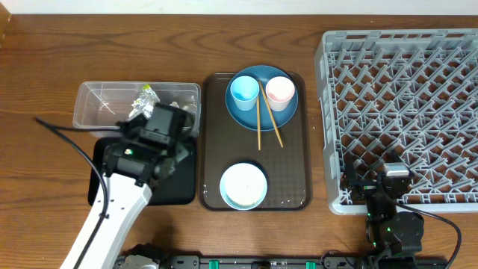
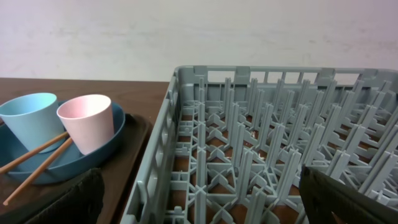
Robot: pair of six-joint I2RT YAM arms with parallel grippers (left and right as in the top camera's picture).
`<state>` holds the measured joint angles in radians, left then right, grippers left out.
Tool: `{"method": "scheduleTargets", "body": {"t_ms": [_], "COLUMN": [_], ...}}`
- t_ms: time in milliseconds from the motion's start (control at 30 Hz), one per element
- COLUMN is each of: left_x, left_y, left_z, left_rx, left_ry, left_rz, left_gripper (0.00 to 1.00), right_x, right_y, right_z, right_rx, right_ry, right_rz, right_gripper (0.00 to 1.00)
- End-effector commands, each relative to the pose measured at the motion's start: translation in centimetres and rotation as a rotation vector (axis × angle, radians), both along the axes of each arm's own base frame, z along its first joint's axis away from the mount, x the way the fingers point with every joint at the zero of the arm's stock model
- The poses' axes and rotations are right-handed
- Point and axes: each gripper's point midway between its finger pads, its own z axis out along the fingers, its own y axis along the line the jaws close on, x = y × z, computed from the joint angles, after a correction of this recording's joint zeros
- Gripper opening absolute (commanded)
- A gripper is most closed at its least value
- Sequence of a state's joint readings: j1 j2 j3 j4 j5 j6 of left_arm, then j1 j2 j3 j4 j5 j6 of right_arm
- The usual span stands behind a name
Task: Sort waste into correct bins and load items into the dishwasher rack
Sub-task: 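Lift the carrot with the left gripper and carry it to the black tray, then release the carrot onto the black tray and move left gripper to rice bowl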
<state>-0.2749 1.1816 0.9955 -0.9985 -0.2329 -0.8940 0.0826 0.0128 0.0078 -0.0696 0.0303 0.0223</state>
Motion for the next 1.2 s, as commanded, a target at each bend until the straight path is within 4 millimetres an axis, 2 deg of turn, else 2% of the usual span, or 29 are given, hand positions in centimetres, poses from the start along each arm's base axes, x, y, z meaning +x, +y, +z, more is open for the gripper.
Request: {"method": "scheduleTargets", "body": {"t_ms": [0, 300, 467, 833, 933, 1167], "left_x": [-1.1, -4.1, -4.5, -5.1, -5.0, -5.0], "left_y": [2.4, 5.8, 6.5, 6.6, 6.6, 6.6], "left_z": [-1.9, -7.6, -9.5, -11.2, -11.2, -11.2], "left_rx": [0.033, 0.037, 0.030, 0.003, 0.003, 0.003], "left_ry": [0.044, 0.127, 0.118, 0.092, 0.090, 0.089], "left_rz": [0.078, 0.240, 0.278, 0.377, 0.377, 0.376], "left_gripper": [0.19, 0.19, 0.19, 0.19, 0.31, 0.37], "right_x": [0.0, 0.0, 0.0, 0.0, 0.0, 0.0], "right_y": [0.0, 0.0, 0.0, 0.0, 0.0, 0.0], "right_z": [-0.1, -0.1, -0.1, -0.1, -0.1, -0.1], "right_rx": [0.014, 0.014, 0.014, 0.014, 0.014, 0.014], "right_ry": [0.003, 0.003, 0.003, 0.003, 0.004, 0.003], "right_rz": [-0.001, -0.001, -0.001, -0.001, -0.001, -0.001], "right_gripper": [0.99, 0.99, 0.99, 0.99, 0.99, 0.99]}}
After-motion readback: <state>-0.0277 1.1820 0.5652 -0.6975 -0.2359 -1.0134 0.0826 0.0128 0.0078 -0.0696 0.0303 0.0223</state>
